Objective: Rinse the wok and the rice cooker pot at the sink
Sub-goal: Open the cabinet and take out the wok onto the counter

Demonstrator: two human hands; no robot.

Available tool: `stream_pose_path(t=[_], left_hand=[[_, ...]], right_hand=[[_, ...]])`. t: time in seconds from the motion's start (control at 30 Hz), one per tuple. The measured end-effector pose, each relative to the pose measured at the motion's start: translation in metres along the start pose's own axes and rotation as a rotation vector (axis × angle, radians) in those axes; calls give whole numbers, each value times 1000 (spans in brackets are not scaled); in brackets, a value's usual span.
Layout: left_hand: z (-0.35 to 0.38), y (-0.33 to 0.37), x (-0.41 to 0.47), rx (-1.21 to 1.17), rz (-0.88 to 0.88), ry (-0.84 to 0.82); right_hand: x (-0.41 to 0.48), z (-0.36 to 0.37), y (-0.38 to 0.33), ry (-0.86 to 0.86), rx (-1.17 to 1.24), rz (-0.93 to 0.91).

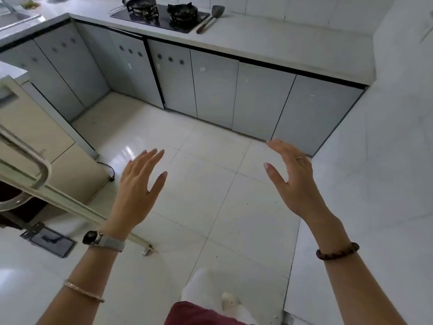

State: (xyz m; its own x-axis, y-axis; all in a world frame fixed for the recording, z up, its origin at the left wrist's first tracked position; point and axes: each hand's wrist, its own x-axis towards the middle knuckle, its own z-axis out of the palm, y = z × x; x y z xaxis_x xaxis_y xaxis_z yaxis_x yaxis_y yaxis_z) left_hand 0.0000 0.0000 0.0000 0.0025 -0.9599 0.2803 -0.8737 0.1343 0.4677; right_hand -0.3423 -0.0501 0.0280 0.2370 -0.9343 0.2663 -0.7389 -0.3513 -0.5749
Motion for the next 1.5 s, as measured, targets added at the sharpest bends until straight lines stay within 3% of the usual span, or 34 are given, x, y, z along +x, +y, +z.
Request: stream_pose_path(t=[0.23,0.87,1.17,1.5], left_hand=[[17,-11,56,-2,-8,4],[60,-95,302,-154,34,-41],[97,-120,396,-154,44,-79],[132,-126,554,-107,81,-36]], right_hand=[[43,19,15,-38,-14,42],[269,79,27,76,25,159],[352,93,71,72,21,224],[503,99,139,58,52,192]])
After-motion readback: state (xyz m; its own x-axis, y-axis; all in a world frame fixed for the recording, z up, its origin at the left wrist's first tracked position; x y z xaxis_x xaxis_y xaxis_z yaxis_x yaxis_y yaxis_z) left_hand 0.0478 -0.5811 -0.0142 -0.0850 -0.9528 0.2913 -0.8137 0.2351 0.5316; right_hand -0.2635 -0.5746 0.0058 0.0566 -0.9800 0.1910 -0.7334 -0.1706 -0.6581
